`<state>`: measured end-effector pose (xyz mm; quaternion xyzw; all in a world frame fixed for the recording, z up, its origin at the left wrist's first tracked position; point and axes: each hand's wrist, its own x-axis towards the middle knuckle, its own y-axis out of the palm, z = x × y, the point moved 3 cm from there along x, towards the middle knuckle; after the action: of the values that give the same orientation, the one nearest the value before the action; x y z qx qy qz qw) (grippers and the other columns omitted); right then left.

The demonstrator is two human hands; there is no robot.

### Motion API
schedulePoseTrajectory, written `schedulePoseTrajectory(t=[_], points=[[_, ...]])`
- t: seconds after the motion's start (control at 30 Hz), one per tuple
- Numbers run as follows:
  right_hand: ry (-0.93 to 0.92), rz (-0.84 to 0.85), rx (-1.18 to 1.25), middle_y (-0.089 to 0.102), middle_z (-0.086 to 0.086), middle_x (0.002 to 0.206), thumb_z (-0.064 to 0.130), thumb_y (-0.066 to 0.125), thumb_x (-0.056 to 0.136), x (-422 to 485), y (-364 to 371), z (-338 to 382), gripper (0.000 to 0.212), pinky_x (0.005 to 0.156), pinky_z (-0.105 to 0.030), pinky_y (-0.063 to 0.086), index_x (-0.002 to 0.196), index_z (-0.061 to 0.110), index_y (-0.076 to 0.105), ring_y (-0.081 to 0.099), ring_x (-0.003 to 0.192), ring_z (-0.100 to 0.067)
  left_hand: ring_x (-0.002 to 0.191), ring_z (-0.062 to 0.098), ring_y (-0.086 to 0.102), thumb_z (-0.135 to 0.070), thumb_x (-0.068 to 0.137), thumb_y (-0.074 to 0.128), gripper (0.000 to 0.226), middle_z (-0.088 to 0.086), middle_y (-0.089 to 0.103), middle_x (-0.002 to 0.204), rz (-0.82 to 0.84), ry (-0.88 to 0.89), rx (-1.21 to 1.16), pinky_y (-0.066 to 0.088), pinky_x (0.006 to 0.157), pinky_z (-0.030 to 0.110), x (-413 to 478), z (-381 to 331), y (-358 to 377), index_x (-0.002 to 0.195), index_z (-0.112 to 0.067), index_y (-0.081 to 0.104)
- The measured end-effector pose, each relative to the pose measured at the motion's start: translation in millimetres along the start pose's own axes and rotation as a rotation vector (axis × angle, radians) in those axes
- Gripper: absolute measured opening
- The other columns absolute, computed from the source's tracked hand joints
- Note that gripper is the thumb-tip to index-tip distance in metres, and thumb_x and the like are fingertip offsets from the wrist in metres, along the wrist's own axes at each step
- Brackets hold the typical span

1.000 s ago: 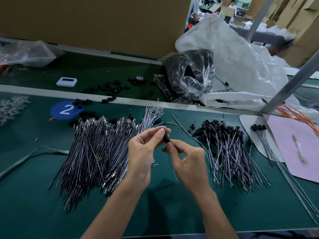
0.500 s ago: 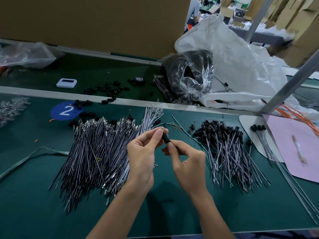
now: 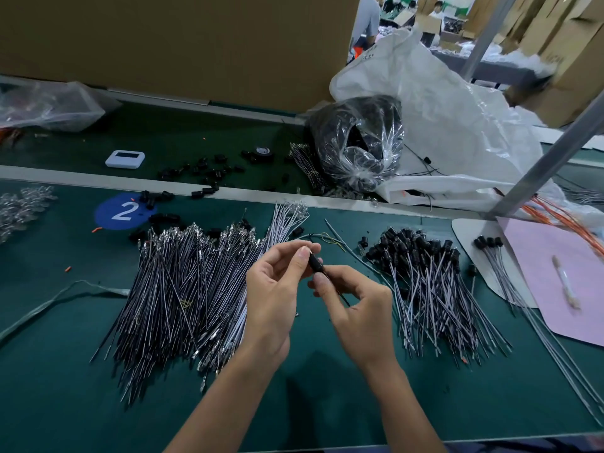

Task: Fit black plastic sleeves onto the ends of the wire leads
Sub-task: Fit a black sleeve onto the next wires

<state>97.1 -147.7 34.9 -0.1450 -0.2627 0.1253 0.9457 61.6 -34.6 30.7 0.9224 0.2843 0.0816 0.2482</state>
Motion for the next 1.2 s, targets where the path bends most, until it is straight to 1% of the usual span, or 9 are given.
schedulePoseTrajectory(t=[0.2,0.4,0.47,0.57,0.6,0.73,0.87,1.03,1.2], points=[[0.048,0.044,0.044,0.073,0.015,0.077,0.004,0.066,0.09,0,-1,-3,0.021,0.069,-0.013,0.05,0.092,0.024,0.073,0.07,0.07,-0.005,0.089,0.018,0.068,0.0,0.094,0.055,0.02,0.006,0.075,0.1,0.106,0.0,0.095,0.055,0.078,0.026,1,-1,-4,0.088,-0.012,0.07],[0.079,0.08,0.102,0.073,0.012,0.075,0.005,0.064,0.091,0,-1,-3,0.021,0.067,-0.015,0.051,0.091,0.024,0.073,0.069,0.068,-0.01,0.085,0.012,0.067,-0.005,0.088,0.065,0.019,0.004,0.075,0.099,0.186,0.058,0.119,0.054,0.072,0.022,-2,-6,-4,0.083,-0.019,0.076],[0.079,0.046,0.13,0.073,0.008,0.073,0.008,0.062,0.091,-1,0,-4,0.018,0.066,-0.018,0.051,0.087,0.021,0.073,0.068,0.065,-0.011,0.082,0.01,0.065,-0.013,0.081,0.072,0.011,0.004,0.075,0.098,0.195,0.029,0.069,0.053,0.072,0.021,-2,-6,-6,0.088,-0.02,0.077],[0.101,-0.006,0.182,0.072,0.006,0.069,0.006,0.062,0.09,-2,1,-7,0.02,0.063,-0.02,0.051,0.083,0.021,0.073,0.065,0.061,-0.01,0.091,0.011,0.068,-0.015,0.073,0.075,0.041,0.006,0.074,0.109,0.223,-0.057,0.002,0.053,0.076,0.019,-6,3,-7,0.114,-0.014,0.069],[0.1,-0.011,0.191,0.071,0.005,0.069,0.004,0.062,0.088,-3,1,-7,0.021,0.063,-0.021,0.052,0.083,0.022,0.073,0.065,0.06,-0.009,0.093,0.011,0.069,-0.015,0.071,0.074,0.045,0.007,0.074,0.109,0.23,-0.079,0.002,0.053,0.076,0.018,-8,7,-6,0.115,-0.013,0.068],[0.084,-0.004,0.237,0.07,0.007,0.07,-0.006,0.06,0.085,-5,3,-6,0.031,0.062,-0.019,0.051,0.086,0.022,0.073,0.062,0.061,-0.007,0.081,0.008,0.067,-0.013,0.071,0.071,0.025,0.007,0.076,0.099,0.217,-0.039,0.032,0.052,0.071,0.017,-16,11,-4,0.095,-0.014,0.078],[0.042,0.01,0.249,0.067,0.014,0.066,0.0,0.061,0.086,-7,4,0,0.02,0.061,-0.014,0.048,0.084,0.016,0.071,0.06,0.058,-0.003,0.084,0.011,0.067,-0.019,0.072,0.072,0.024,0.007,0.076,0.1,0.197,0.02,-0.015,0.051,0.068,0.02,-19,3,-4,0.094,-0.016,0.079],[0.006,0.001,0.304,0.066,0.015,0.064,0.011,0.064,0.088,-9,2,10,0.013,0.061,-0.012,0.045,0.083,0.021,0.071,0.059,0.058,-0.001,0.081,0.015,0.066,-0.013,0.074,0.079,0.024,0.003,0.077,0.094,0.249,0.129,0.053,0.051,0.063,0.025,-20,-11,0,0.093,-0.026,0.08],[-0.013,0.008,0.392,0.065,0.009,0.062,0.021,0.066,0.089,-13,5,16,0.018,0.059,-0.014,0.046,0.071,0.018,0.07,0.058,0.057,-0.003,0.092,0.018,0.072,-0.022,0.077,0.071,0.029,0.002,0.077,0.097,0.282,0.198,0.076,0.056,0.074,0.028,-26,-21,-4,0.105,-0.027,0.076]])
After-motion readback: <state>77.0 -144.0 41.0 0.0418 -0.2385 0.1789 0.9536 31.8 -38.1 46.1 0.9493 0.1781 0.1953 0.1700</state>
